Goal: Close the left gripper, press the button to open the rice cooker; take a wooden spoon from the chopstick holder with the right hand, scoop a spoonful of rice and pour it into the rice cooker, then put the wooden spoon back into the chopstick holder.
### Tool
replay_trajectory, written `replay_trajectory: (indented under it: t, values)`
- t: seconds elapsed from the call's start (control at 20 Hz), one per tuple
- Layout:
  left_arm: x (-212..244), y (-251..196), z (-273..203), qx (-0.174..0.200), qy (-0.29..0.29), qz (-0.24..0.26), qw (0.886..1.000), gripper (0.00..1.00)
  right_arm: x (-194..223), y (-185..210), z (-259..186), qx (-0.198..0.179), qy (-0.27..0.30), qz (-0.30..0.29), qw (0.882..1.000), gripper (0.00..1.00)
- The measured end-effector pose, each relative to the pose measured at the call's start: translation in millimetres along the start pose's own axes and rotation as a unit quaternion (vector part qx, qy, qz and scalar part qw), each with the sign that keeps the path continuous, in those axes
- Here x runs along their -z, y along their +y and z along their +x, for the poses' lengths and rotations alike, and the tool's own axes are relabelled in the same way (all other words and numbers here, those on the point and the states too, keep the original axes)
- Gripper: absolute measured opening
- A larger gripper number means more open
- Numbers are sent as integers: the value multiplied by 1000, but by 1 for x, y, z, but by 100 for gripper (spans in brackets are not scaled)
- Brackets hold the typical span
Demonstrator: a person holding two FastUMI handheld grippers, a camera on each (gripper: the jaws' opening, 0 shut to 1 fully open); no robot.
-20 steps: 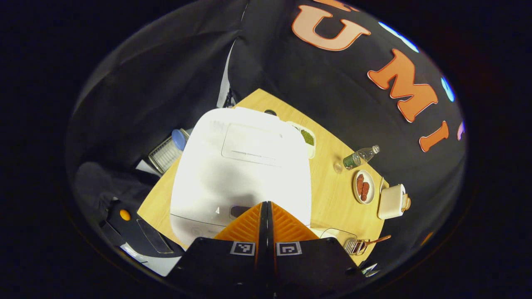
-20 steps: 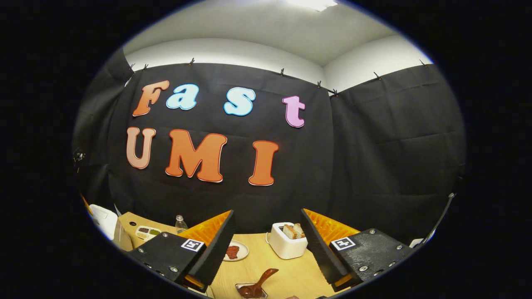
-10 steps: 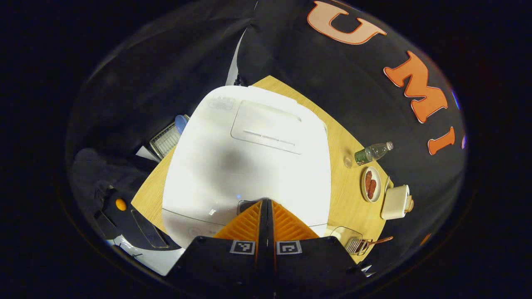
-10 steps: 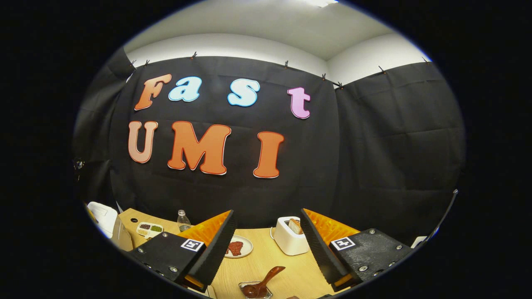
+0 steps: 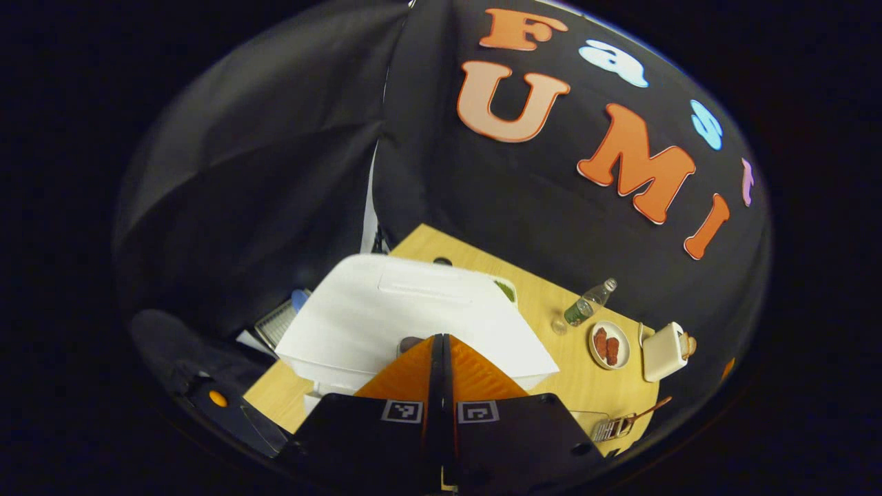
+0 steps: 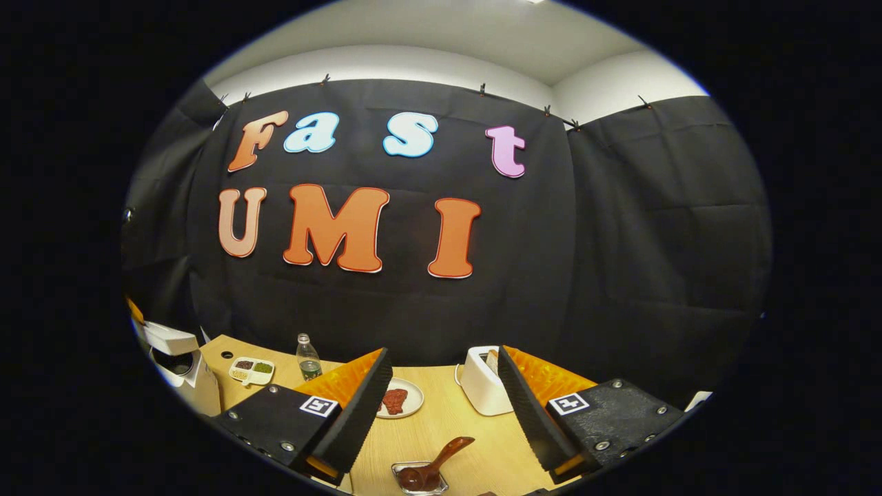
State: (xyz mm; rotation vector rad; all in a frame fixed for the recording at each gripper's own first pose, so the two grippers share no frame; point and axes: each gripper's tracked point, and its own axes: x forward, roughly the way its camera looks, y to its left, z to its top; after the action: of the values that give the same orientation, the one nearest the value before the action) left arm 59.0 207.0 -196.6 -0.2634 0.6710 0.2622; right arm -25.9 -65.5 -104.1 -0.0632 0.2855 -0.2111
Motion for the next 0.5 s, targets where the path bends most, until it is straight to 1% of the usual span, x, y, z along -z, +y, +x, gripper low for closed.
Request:
replay_trajectory:
  t: [0.05, 0.1, 0.15, 0.25, 0.35, 0.4, 0.45, 0.5]
  values:
    - [-12, 9, -4, -31, -14, 12, 999, 5, 0, -1, 0, -3, 1, 2, 1000, 95]
    - [-21, 17, -11, -48, -28, 16, 998, 5, 2, -4, 1, -5, 3, 3, 1000, 93]
    - [-32, 15, -18, -53, -44, 18, 997, 6, 3, -6, 2, -4, 5, 4, 1000, 95]
    - [-40, 11, -27, -59, -71, 26, 995, 5, 10, -11, 1, -5, 11, 4, 1000, 95]
    - [-49, -8, -40, -41, -105, 30, 993, 5, 20, -12, 2, -8, 22, 5, 1000, 95]
    - [-53, -20, -48, -40, -124, 39, 991, 5, 26, -13, 4, -7, 30, 3, 1000, 95]
    - [-57, -26, -53, -47, -136, 57, 988, 6, 33, -15, 5, -7, 38, -2, 999, 95]
    - [-55, -28, -57, -58, -143, 78, 985, 5, 40, -14, 6, -10, 46, -9, 999, 95]
